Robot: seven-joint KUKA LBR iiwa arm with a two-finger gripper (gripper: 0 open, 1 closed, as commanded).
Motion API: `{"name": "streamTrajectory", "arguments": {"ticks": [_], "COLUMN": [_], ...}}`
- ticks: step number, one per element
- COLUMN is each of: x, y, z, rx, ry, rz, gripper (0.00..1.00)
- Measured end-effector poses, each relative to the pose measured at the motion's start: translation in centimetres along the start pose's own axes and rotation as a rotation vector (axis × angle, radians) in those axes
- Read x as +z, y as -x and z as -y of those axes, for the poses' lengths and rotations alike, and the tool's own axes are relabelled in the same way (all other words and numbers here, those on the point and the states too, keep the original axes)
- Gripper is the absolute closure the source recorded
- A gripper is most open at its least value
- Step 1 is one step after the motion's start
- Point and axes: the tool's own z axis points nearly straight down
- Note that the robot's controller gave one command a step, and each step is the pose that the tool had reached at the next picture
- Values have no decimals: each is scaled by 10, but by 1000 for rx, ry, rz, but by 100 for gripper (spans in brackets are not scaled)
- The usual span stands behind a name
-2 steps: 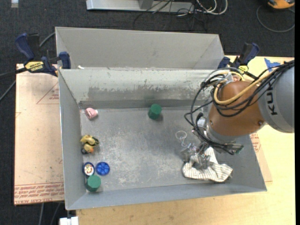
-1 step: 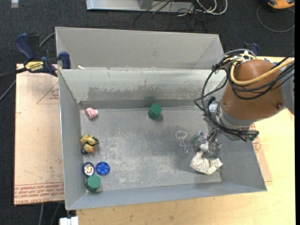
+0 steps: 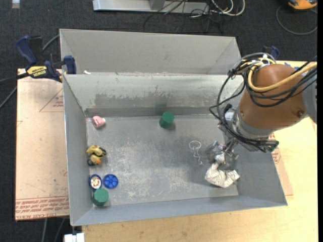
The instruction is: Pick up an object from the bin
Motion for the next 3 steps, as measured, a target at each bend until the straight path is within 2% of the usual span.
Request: {"name": "streamTrajectory", "arguments": {"ticks": [1,2,3], "x": [85,3,69], "y": [-2,-7,0], "z": [12,11,32], "rx": [-3,0,66], "ry": [-3,4,-6], "rz": [4,1,9], "gripper": [100,100,100]}}
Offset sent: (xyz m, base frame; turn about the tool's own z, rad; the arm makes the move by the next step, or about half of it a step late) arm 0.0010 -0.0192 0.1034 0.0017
